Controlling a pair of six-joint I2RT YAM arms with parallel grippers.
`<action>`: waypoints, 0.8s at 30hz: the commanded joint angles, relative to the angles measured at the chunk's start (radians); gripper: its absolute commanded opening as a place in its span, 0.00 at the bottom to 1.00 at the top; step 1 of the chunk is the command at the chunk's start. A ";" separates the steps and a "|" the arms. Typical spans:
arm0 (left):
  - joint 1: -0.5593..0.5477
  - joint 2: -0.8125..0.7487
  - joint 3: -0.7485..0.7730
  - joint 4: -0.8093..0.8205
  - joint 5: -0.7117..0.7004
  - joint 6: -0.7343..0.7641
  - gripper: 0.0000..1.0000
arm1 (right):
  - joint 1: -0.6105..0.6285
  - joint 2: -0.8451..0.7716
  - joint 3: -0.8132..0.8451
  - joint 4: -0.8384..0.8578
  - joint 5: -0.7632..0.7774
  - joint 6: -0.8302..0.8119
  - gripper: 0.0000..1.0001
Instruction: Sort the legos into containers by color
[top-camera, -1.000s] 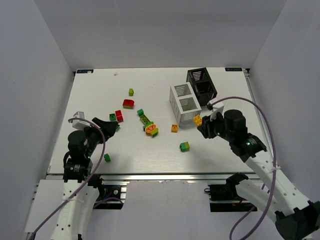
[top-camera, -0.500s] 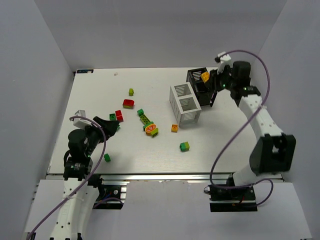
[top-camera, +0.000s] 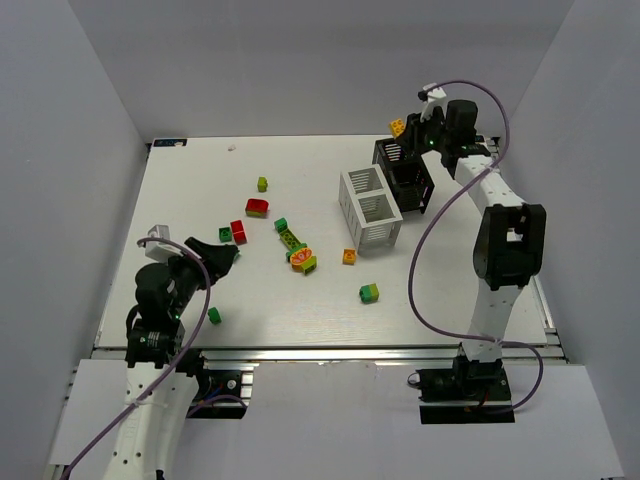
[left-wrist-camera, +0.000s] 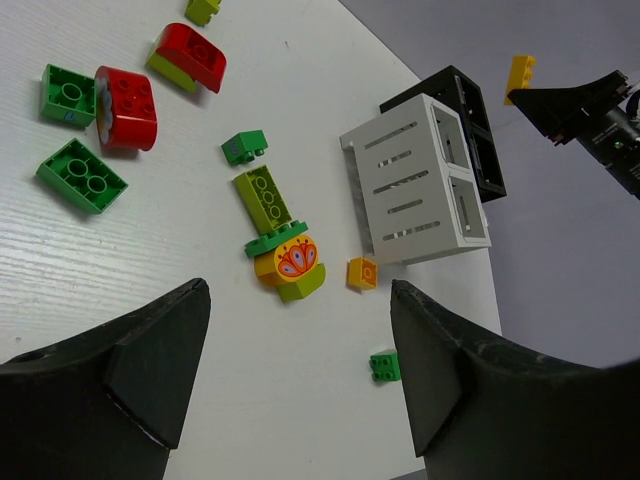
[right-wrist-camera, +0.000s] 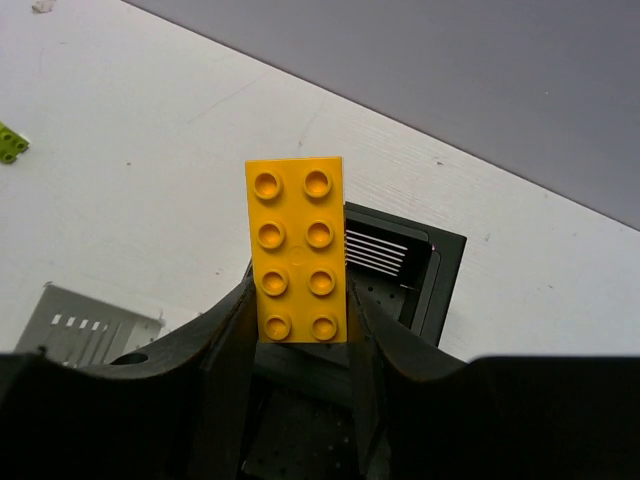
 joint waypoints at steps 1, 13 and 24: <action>0.000 -0.013 0.033 -0.033 -0.019 -0.006 0.82 | 0.001 0.035 0.066 0.099 -0.008 0.029 0.00; 0.000 0.038 0.043 -0.006 -0.013 -0.021 0.82 | 0.001 0.090 0.032 0.145 0.015 -0.002 0.38; 0.001 0.096 0.061 0.021 -0.002 -0.023 0.82 | 0.000 0.093 0.027 0.149 0.013 -0.005 0.65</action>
